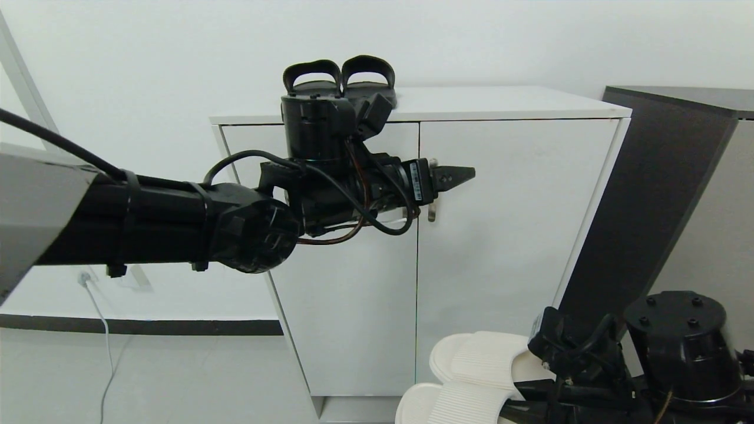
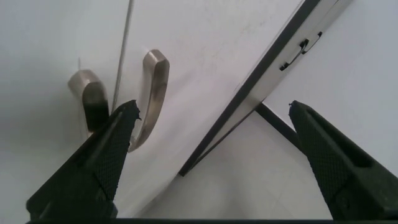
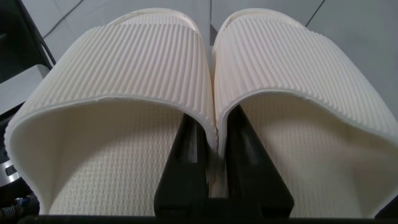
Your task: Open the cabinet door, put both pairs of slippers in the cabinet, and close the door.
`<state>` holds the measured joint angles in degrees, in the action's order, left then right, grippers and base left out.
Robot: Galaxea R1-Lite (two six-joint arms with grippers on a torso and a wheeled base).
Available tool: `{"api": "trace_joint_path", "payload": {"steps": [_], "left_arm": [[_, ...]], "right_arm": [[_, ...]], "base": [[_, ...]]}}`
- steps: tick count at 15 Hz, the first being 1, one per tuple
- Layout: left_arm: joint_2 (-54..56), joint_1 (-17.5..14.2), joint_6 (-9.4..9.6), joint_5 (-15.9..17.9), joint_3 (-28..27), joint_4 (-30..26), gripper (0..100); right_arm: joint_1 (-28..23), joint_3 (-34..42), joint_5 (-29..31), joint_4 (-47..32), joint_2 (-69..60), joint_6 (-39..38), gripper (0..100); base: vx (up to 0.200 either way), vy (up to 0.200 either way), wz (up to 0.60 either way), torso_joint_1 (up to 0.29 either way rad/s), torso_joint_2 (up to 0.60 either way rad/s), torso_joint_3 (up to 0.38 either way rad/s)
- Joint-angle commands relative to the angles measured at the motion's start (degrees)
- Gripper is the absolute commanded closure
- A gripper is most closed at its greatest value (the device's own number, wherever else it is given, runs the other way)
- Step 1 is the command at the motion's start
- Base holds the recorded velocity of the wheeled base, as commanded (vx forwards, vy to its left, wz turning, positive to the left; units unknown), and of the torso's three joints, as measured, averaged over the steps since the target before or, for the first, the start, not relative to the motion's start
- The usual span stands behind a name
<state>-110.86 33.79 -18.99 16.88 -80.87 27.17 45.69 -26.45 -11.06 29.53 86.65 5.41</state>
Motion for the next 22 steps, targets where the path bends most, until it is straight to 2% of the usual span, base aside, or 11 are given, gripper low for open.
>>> {"api": "trace_joint_path", "payload": {"steps": [1, 10, 11, 17, 22], "left_arm": [[-1.73, -0.04, 0.01, -0.45, -1.66, -0.54, 0], [-5.42, 0.05, -0.08, -0.36, -6.32, -2.30, 0], [-5.33, 0.05, -0.08, -0.36, -6.32, -2.39, 100], [-3.22, 0.05, -0.17, -0.36, -2.89, -2.04, 100], [3.90, 2.07, 0.10, -0.36, 5.64, -1.60, 100]], "right_arm": [[0.01, 0.00, -0.02, 0.01, 0.10, -0.05, 100], [0.01, 0.09, -0.11, 0.01, 0.10, 0.04, 100], [0.01, 0.09, -0.11, -0.08, 0.10, 0.04, 100], [0.10, 0.53, -0.37, -0.08, 0.27, 0.83, 100], [0.89, 1.23, -0.54, 0.01, 0.10, 0.92, 100]], "base": [[0.000, 0.000, 0.00, 0.000, 0.00, 0.000], [0.000, 0.000, 0.00, 0.000, 0.00, 0.000], [0.000, 0.000, 0.00, 0.000, 0.00, 0.000], [0.000, 0.000, 0.00, 0.000, 0.00, 0.000], [0.000, 0.000, 0.00, 0.000, 0.00, 0.000]]}}
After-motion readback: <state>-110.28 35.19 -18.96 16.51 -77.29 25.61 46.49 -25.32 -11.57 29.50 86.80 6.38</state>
